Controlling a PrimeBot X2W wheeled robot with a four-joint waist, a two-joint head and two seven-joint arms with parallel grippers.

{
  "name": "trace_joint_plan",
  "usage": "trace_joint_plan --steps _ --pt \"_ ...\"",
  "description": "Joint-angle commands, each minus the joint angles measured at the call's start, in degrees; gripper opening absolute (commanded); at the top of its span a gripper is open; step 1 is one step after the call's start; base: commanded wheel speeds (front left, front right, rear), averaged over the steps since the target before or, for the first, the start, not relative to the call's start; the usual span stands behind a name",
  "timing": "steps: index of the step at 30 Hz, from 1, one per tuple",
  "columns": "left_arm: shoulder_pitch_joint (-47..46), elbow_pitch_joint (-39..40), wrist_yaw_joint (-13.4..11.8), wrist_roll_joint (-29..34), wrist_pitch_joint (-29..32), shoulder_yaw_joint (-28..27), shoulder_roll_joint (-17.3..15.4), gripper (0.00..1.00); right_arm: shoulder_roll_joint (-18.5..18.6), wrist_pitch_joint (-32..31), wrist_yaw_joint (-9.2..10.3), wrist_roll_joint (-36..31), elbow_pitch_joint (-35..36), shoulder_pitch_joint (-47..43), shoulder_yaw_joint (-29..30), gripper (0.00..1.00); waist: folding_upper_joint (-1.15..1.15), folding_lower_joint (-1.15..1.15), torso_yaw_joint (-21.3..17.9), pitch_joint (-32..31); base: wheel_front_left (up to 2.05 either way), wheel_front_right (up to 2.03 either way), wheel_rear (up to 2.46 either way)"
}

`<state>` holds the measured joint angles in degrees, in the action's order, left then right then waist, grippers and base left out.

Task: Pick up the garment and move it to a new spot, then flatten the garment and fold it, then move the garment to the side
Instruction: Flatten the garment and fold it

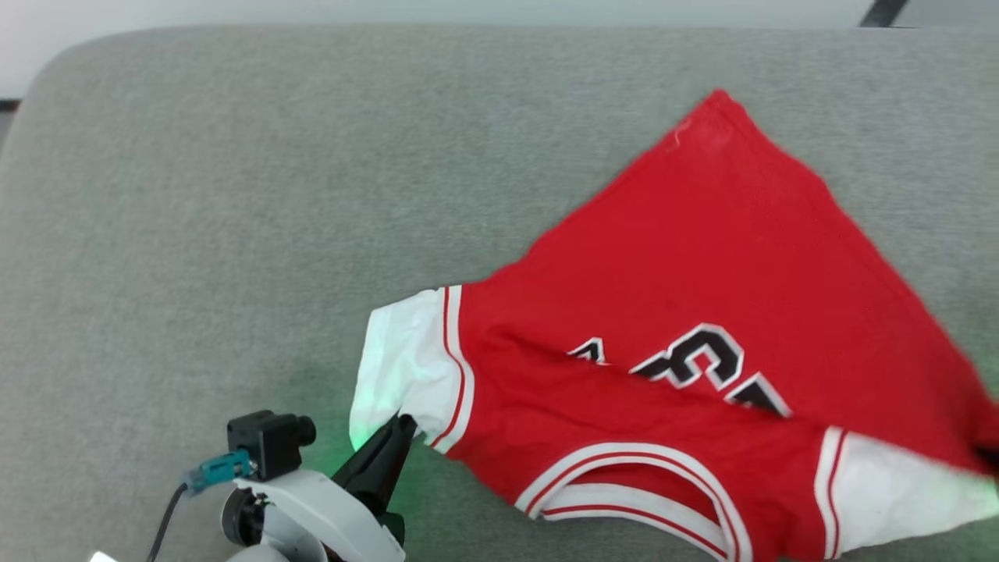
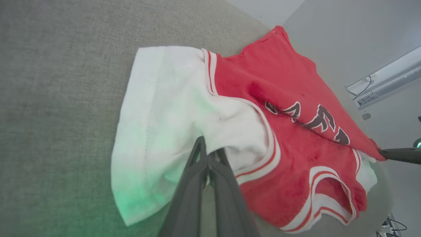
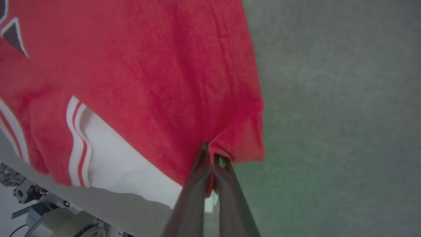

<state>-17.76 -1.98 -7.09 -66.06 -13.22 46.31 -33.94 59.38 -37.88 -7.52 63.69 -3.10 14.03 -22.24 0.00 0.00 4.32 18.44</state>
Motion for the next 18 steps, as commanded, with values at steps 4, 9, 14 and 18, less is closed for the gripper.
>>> trace_joint_plan --steps 4,9,14,18 --pt "0.9 1.0 -0.6 -0.5 -0.2 -0.4 -0.7 0.00 -3.1 0.9 0.08 -1.4 3.7 -9.9 1.9 0.00 0.00 0.00 -2.8 -1.5 0.00 0.00 0.00" --pt "1.3 1.7 -1.1 -0.8 0.0 -0.8 -1.6 0.00 -6.8 0.0 0.08 -3.5 6.8 -16.3 3.4 0.00 0.00 0.00 -3.4 -1.5 0.00 0.00 0.00" --pt "1.3 2.2 -1.3 -0.7 0.3 -0.7 -1.8 0.00 -10.0 0.5 0.08 -7.1 8.3 -18.1 7.3 1.00 0.00 0.00 -3.5 -1.7 0.00 0.00 0.00" --pt "0.7 2.3 -1.1 -0.6 0.6 -0.5 -1.5 0.00 -10.8 -0.1 0.08 -8.0 11.2 -18.8 14.1 1.00 0.00 0.00 -3.1 -1.6 0.00 0.00 0.00"
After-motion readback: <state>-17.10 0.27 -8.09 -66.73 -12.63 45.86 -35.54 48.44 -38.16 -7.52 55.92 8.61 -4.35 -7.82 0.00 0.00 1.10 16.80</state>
